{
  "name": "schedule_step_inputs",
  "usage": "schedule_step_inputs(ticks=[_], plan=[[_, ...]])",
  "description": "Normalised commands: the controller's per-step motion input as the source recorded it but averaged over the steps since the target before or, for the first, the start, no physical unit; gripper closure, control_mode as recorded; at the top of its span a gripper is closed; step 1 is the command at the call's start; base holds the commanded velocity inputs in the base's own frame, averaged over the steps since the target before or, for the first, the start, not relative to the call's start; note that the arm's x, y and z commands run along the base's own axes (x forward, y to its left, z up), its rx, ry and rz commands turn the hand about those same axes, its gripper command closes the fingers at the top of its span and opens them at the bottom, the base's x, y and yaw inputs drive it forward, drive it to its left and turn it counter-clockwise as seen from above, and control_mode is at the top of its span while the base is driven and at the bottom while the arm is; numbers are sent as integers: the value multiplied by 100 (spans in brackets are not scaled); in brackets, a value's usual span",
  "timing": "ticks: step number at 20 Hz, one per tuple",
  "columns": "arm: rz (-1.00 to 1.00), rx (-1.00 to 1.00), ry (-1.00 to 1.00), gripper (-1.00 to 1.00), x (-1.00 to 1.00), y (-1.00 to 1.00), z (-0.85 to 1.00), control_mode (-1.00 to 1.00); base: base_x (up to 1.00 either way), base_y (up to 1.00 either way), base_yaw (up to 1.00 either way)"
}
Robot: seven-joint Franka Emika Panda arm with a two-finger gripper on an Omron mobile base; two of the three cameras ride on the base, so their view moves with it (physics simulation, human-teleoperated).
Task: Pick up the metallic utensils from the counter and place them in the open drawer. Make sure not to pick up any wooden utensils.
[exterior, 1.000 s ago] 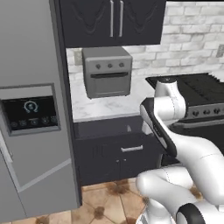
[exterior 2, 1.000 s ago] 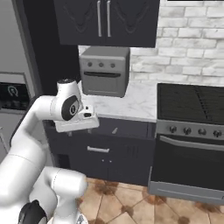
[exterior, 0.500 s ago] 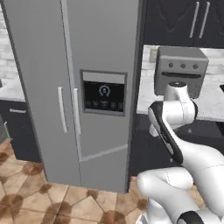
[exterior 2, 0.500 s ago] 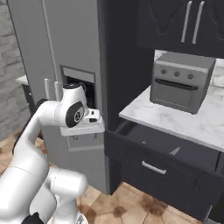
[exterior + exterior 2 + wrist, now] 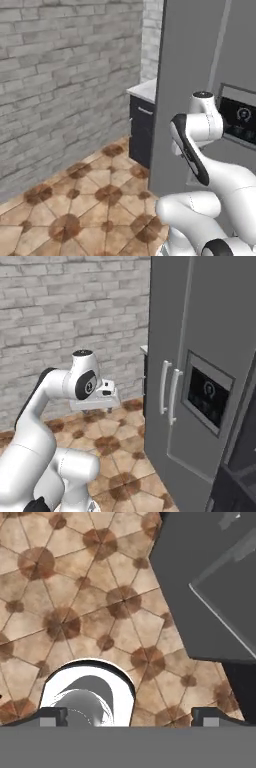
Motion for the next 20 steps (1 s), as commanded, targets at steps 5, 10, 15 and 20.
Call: schedule_step_inputs(ticks=[5, 10, 15, 20], plan=[[0, 0, 0, -100, 0, 0, 0, 100, 1, 26, 100], [0, 0, 0, -100, 0, 0, 0, 100, 7, 3, 79], [0, 0, 0, -100, 0, 0, 0, 100, 49, 4, 81], [0, 0, 0, -100, 0, 0, 0, 100, 59, 0, 93]])
